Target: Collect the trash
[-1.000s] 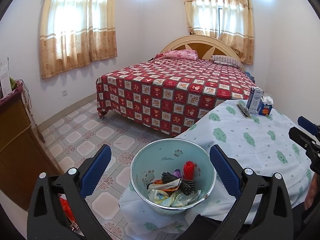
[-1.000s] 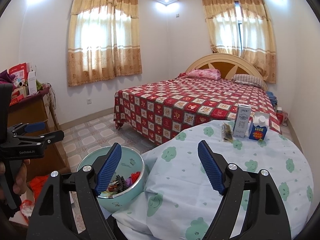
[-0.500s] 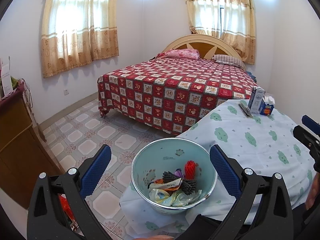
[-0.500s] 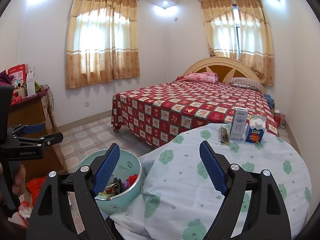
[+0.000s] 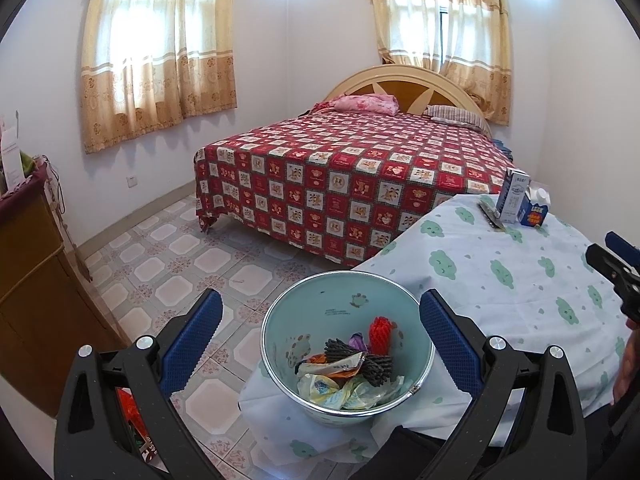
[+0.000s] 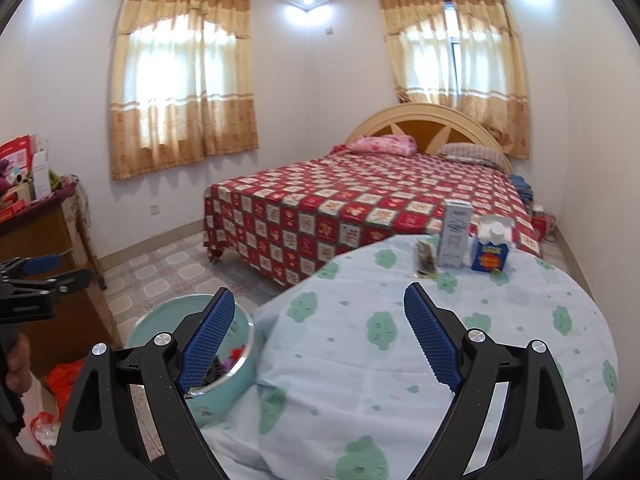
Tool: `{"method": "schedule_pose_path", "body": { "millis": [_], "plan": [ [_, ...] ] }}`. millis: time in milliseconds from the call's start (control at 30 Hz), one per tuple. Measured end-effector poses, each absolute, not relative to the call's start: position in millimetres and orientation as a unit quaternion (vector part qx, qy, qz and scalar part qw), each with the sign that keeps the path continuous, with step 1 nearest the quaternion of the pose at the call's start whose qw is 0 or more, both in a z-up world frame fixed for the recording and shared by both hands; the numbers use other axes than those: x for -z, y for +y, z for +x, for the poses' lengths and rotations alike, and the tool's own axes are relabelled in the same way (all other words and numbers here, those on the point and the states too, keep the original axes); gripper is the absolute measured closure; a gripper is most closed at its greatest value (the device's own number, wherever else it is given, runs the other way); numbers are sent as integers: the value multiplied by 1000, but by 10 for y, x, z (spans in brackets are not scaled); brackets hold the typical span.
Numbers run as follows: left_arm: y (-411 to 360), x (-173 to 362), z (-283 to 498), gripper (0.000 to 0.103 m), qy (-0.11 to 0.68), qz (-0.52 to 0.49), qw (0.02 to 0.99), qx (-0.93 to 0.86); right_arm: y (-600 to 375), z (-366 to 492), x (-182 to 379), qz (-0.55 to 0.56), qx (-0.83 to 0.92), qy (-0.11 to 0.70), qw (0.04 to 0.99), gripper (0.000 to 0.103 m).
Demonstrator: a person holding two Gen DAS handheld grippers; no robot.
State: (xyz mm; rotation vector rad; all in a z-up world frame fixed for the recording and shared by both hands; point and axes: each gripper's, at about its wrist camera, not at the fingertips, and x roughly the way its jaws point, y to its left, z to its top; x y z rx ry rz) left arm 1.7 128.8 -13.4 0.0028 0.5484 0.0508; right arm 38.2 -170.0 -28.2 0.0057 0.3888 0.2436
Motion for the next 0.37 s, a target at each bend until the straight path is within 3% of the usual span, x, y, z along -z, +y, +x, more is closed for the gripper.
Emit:
{"method": "schedule_pose_path", "body": {
  "millis": [200, 367],
  "plan": [
    [1309, 147, 23, 6, 278, -3, 960, -23, -2098, 569, 428, 19, -76, 220, 972, 16],
    [1316, 151, 35, 6, 280, -1, 960, -25, -2804, 1037, 621, 51, 2, 290, 956, 13]
  ]
}}
